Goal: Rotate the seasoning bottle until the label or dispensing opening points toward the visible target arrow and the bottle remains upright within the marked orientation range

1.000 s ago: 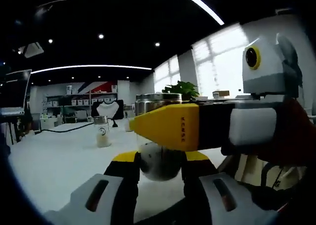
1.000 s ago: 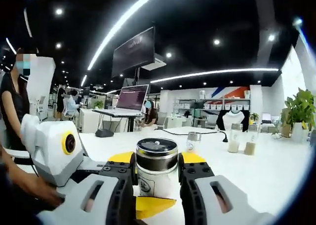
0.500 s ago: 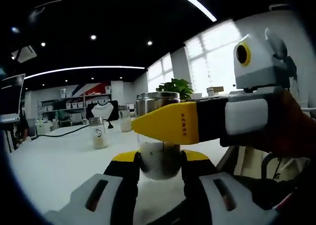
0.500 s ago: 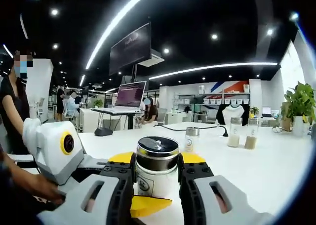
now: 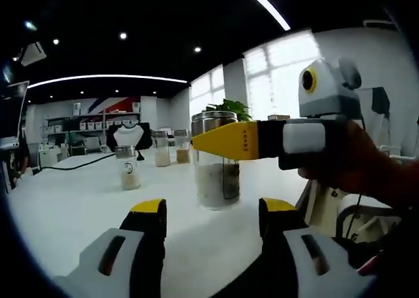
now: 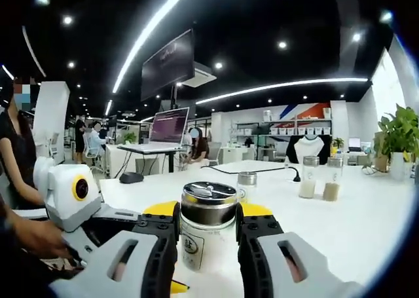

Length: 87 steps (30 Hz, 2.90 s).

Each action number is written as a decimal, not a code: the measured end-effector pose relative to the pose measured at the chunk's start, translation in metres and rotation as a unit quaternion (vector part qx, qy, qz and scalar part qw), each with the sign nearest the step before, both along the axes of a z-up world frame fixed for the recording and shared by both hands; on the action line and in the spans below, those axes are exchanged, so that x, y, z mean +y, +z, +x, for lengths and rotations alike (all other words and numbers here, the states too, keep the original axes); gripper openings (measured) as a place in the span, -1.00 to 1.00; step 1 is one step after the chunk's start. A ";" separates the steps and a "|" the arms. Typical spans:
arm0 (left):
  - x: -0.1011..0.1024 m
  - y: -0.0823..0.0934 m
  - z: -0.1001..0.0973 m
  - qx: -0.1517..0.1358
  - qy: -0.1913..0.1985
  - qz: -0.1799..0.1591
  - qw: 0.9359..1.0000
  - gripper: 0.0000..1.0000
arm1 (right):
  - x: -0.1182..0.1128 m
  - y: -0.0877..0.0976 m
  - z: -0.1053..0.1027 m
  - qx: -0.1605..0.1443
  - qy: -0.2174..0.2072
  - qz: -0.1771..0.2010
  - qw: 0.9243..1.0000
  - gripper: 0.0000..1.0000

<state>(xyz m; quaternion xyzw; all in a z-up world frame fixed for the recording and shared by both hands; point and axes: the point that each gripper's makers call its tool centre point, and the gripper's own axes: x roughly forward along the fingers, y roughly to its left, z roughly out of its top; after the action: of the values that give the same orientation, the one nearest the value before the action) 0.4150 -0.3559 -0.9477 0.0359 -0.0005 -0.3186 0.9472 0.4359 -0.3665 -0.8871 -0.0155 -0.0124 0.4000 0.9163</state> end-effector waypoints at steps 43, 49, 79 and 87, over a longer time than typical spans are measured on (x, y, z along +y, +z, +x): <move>0.032 -0.009 0.013 0.031 0.010 0.001 0.999 0.96 | 0.002 -0.035 0.160 0.054 -0.006 -0.034 0.998 -0.37; 0.034 -0.010 0.014 0.035 0.009 -0.002 0.999 0.96 | 0.004 -0.036 0.168 0.041 -0.011 -0.061 0.997 -0.37; 0.039 0.000 0.012 0.020 0.023 0.000 1.000 0.91 | 0.001 -0.045 0.201 0.046 -0.009 -0.065 0.997 -0.38; 0.038 -0.001 0.013 0.021 0.021 0.002 1.000 0.91 | 0.004 -0.051 0.195 0.056 -0.011 -0.059 0.997 -0.39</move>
<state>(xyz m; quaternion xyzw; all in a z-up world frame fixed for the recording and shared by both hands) 0.4279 -0.3177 -0.9486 0.0311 0.0213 -0.2988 0.9536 0.6312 -0.3625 -0.9377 -0.0469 0.0623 0.3903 0.9174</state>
